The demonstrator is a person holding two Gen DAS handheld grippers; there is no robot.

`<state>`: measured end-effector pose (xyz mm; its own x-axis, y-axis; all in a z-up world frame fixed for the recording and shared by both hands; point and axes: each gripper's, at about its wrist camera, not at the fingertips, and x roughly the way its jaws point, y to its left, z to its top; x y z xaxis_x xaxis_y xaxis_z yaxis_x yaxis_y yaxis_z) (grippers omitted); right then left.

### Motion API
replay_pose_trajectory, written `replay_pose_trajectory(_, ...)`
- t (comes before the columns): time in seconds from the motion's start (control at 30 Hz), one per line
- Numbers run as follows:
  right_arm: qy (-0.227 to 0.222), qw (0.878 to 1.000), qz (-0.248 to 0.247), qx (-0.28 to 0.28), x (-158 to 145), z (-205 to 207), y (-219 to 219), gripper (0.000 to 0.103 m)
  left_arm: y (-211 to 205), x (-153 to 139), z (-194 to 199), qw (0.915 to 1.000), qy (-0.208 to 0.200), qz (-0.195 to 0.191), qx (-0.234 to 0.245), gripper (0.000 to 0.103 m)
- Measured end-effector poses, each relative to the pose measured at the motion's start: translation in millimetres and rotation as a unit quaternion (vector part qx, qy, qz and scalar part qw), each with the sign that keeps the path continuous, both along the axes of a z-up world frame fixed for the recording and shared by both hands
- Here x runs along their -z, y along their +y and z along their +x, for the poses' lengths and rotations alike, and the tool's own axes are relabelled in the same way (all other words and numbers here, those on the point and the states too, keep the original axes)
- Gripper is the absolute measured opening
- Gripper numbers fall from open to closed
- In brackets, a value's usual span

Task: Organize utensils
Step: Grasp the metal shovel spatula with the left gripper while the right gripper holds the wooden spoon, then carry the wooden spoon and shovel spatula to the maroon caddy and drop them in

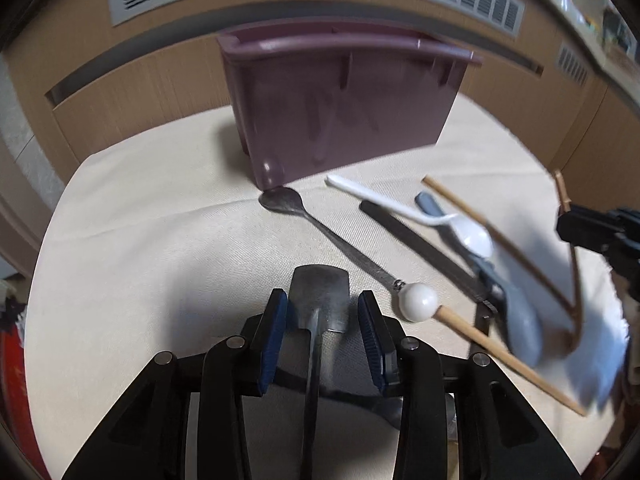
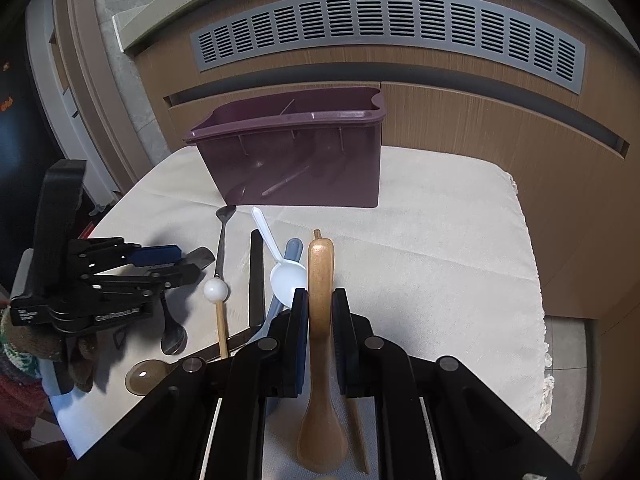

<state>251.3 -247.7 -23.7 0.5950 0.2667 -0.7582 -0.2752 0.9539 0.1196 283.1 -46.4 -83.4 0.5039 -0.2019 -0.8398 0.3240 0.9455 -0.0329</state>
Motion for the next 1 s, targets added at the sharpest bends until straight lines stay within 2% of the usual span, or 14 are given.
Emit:
replay_pose_trajectory(0.13,0.004,1.0,0.002,0.003,4,0,-3,0.012,-6,0,6,0.9997,0.01,0.02,0.004,0.038)
replay_pose_trajectory(0.27,0.002,1.0,0.002,0.009,4,0,-4,0.012,-2,-1,13,0.9994,0.034,0.008,-0.007,0.038)
replay_pose_trajectory(0.33,-0.006,1.0,0.003,0.012,2,-1,-5,0.012,-4,-2,13,0.9994,0.03,0.009,-0.013,0.033)
replay_pose_trajectory(0.4,-0.013,1.0,0.006,0.016,0,-3,-6,0.012,-1,-7,4,0.9996,0.009,-0.007,-0.025,0.033)
replay_pose_trajectory(0.47,-0.023,0.999,0.013,0.018,-5,-8,-8,0.012,7,-19,-11,0.9979,-0.024,-0.042,-0.044,0.033)
replay_pose_trajectory(0.57,-0.037,0.999,0.017,0.02,-13,-17,-10,0.012,17,-47,-41,0.9897,-0.087,-0.094,-0.065,0.033)
replay_pose_trajectory(0.63,-0.044,0.999,0.017,0.02,-18,-20,-11,0.012,20,-62,-55,0.9848,-0.115,-0.109,-0.07,0.033)
replay_pose_trajectory(0.73,-0.063,0.998,0.018,0.018,-25,-24,-8,0.012,21,-78,-66,0.9794,-0.153,-0.109,-0.073,0.033)
replay_pose_trajectory(0.87,-0.075,0.996,0.03,0.027,-31,-22,-8,0.012,21,-94,-64,0.9719,-0.185,-0.12,-0.081,0.032)
replay_pose_trajectory(0.93,-0.092,0.995,0.036,0.029,-42,-21,-8,0.012,23,-118,-61,0.9641,-0.211,-0.141,-0.078,0.031)
replay_pose_trajectory(1.0,-0.125,0.991,0.037,0.023,-68,-15,-8,0.012,20,-164,-47,0.9524,-0.253,-0.159,-0.062,0.013)
